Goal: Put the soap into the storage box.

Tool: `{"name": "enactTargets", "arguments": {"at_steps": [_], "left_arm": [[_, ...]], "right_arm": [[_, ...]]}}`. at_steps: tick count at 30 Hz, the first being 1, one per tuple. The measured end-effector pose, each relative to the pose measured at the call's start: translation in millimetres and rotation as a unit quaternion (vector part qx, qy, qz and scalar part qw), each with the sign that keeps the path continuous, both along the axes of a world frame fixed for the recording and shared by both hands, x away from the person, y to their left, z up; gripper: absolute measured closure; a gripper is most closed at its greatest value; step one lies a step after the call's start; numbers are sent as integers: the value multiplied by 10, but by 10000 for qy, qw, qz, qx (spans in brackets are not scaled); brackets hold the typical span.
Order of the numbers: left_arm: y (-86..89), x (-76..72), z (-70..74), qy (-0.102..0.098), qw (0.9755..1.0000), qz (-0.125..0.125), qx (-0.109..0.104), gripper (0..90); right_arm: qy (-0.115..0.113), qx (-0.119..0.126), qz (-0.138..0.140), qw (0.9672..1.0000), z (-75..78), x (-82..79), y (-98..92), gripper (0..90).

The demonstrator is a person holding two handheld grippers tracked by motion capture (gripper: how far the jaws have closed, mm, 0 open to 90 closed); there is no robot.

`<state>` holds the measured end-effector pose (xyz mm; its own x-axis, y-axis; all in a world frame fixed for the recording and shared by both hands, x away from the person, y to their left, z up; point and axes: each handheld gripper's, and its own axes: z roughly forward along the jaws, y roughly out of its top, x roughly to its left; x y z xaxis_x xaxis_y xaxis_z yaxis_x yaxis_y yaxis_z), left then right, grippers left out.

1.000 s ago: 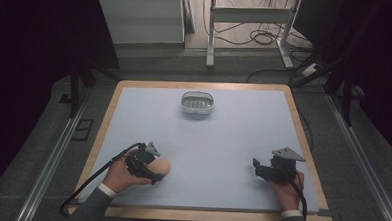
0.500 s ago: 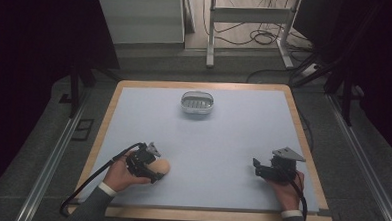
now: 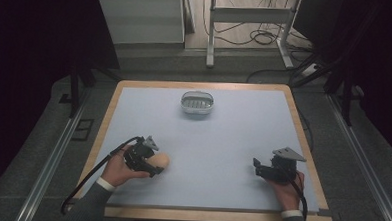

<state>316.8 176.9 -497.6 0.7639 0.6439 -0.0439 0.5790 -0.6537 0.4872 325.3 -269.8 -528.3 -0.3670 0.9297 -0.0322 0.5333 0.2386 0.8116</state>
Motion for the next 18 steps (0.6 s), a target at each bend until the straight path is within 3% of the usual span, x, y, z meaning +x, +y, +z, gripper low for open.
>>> {"name": "enactTargets", "arguments": {"at_steps": [18], "left_arm": [[-46,206,222,-153,9998,-9,-90,328]], "right_arm": [[18,26,-3,10000,1,3,-7,102]]}}
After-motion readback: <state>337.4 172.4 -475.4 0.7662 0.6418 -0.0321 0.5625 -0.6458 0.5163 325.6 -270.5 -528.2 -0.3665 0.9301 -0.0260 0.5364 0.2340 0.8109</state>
